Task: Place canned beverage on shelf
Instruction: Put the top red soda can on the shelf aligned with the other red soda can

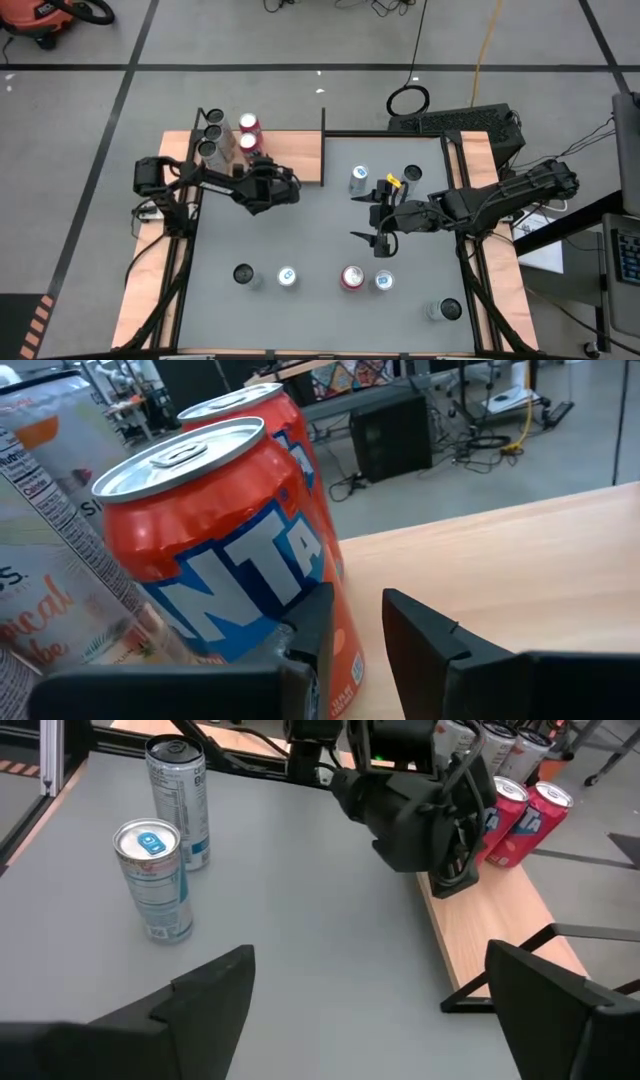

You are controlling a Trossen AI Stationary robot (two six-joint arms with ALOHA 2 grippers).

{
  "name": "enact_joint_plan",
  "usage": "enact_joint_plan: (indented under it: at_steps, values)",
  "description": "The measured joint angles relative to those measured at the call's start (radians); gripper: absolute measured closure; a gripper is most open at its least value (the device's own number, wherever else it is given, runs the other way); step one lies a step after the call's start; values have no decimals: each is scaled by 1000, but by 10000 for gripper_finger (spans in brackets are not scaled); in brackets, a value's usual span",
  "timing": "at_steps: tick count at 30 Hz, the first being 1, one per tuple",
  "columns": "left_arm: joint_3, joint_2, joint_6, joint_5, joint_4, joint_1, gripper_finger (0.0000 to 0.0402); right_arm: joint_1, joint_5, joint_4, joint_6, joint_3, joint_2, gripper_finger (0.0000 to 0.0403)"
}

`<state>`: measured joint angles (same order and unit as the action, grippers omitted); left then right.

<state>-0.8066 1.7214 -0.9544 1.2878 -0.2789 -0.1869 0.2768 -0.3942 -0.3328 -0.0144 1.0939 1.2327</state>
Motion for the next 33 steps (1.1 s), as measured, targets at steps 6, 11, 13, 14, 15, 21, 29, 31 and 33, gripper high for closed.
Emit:
enact_joint_plan:
  at_steps: [6,11,13,14,15,21,29,31,33]
  values:
    - [0,0,19,8,1,-27,316,0,1,0,-1,0,0,74]
    - [0,0,56,10,9,-11,316,0,1,0,-1,0,0,74]
    - [0,0,62,14,12,16,316,0,1,1,0,0,0,74]
    - [0,0,62,15,17,30,316,0,1,4,-1,0,0,74]
    - [0,0,63,17,26,48,316,0,2,8,-1,0,0,74]
    - [-16,0,174,-19,88,160,316,0,3,14,0,0,0,74]
    - [-24,-68,17,-180,-87,281,316,0,4,13,5,0,0,74]
    - [-23,-103,-86,-181,-229,310,316,0,6,8,7,0,0,74]
    - [-23,-151,-205,-180,-394,340,316,0,6,-1,11,0,0,74]
